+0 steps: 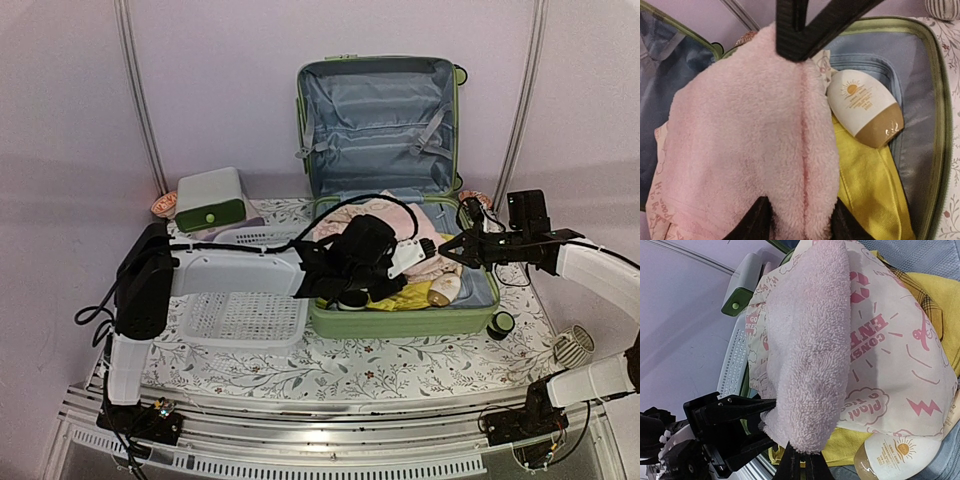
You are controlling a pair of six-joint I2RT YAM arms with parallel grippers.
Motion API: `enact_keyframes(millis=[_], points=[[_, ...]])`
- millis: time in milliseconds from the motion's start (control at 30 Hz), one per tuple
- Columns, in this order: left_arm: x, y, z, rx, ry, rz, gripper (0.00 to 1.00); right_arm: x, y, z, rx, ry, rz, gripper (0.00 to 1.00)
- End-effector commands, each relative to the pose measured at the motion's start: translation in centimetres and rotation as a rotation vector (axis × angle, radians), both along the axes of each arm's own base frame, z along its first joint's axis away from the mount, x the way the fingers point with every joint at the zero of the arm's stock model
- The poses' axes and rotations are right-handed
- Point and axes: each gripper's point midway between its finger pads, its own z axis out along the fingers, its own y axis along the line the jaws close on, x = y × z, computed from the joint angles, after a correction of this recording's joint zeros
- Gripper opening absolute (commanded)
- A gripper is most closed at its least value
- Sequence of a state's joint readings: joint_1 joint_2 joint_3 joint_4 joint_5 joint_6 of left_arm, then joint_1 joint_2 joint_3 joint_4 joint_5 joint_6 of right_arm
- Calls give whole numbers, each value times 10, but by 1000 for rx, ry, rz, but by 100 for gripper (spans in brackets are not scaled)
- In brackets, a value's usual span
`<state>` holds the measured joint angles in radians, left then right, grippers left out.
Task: Open, take out, and arrange the luggage
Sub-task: Pick up the clothes from the opened luggage.
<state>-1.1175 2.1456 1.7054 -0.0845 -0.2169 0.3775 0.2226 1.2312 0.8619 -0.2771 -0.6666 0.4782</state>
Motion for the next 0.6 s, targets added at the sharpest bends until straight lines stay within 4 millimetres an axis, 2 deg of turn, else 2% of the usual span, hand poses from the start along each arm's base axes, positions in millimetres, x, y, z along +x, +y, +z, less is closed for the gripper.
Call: enact_keyframes(millis=[0, 200, 400, 567], points=[[-2, 2, 4, 25, -12, 23, 30, -5, -1, 3, -4, -18, -1, 4], [-5, 2, 8, 26, -2, 22, 0, -6, -1, 10, -1, -28, 2, 4], [-10, 6, 22, 27, -2, 34, 0, -9, 3, 23, 12, -40, 21, 4], [-17, 15, 48, -1, 16, 37, 0, -13, 13, 48, 26, -82, 49, 4]])
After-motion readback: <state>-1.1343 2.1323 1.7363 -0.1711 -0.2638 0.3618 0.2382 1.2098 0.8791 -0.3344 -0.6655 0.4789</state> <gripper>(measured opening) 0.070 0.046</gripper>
